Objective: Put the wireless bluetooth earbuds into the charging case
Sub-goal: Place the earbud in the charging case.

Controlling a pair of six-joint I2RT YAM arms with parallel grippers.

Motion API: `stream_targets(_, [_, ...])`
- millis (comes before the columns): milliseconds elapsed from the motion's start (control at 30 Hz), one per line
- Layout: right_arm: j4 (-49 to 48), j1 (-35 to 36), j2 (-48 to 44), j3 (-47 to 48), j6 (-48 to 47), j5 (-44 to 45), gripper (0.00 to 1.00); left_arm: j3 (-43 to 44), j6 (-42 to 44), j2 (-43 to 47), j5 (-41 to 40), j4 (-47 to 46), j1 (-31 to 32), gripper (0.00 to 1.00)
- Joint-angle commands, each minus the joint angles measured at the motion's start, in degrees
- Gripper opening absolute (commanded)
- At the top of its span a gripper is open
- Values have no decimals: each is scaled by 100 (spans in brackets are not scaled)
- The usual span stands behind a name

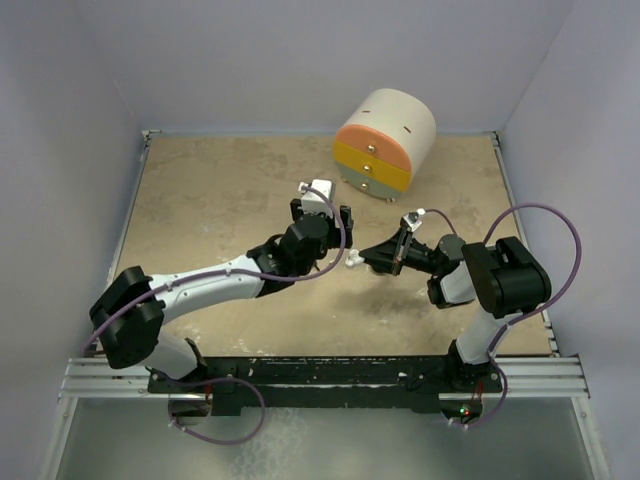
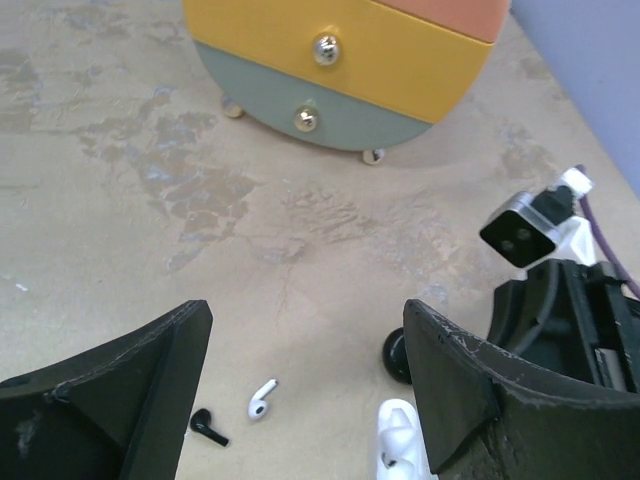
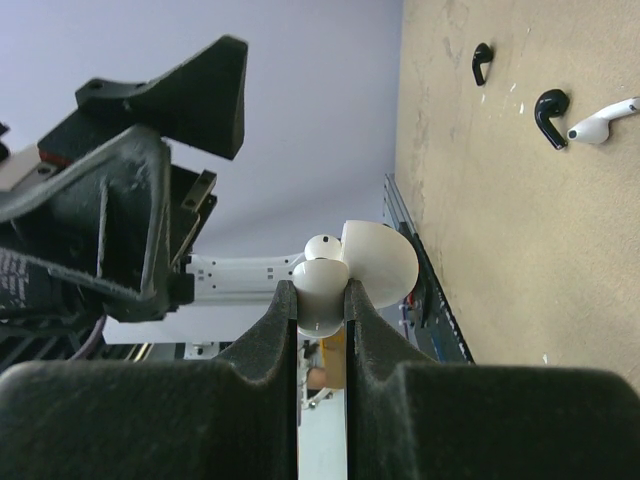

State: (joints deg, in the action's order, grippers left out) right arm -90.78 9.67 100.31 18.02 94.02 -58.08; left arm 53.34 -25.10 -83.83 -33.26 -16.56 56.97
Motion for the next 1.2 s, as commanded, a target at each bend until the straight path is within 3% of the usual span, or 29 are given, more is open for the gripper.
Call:
stream_targets(0, [-4597, -27, -152, -21, -82, -124, 0, 761, -559, -252, 436, 1495, -222, 77])
stream_targets(367, [-4598, -27, -163, -40, -84, -124, 0, 1442, -564, -650, 1127, 2503, -313, 77])
stream_targets(1167, [-4589, -27, -205, -31, -58, -142, 0, 1696, -345, -832, 1623, 3061, -296, 78])
